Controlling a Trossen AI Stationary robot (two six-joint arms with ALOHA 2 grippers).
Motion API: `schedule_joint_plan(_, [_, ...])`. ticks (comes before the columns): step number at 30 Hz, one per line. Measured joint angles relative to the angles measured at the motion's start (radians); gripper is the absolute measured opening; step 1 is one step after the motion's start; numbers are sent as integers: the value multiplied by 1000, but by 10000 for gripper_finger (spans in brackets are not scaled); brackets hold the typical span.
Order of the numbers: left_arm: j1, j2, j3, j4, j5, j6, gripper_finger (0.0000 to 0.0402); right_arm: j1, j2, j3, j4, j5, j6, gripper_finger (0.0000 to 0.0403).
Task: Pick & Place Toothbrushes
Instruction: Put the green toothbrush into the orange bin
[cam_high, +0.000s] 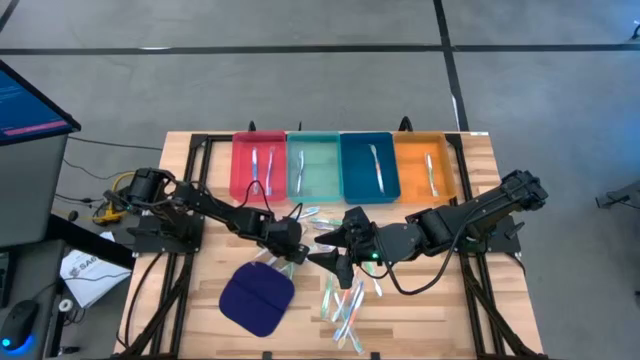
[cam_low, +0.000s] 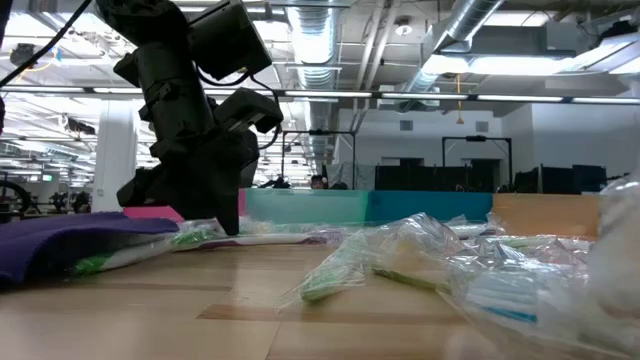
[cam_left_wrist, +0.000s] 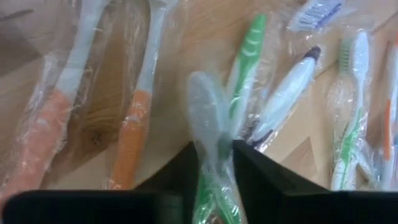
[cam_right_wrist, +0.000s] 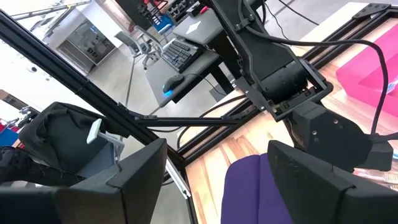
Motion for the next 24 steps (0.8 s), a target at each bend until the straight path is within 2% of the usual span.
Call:
schedule_joint_plan(4, [0, -11, 0, 13, 1, 14, 15, 1, 0, 0, 0, 0, 0, 274])
schedule_joint_plan(11, [0, -86, 0, 37, 0, 49, 9, 10, 0, 0, 0, -2, 0, 274])
schedule_joint_plan(20, [0, -257, 0, 38, -111, 110, 8, 10, 0, 0, 35, -6, 0, 274])
schedule_joint_plan(24, [0, -325, 0, 47, -156, 140, 8, 8, 0, 0, 88, -54, 10, 274])
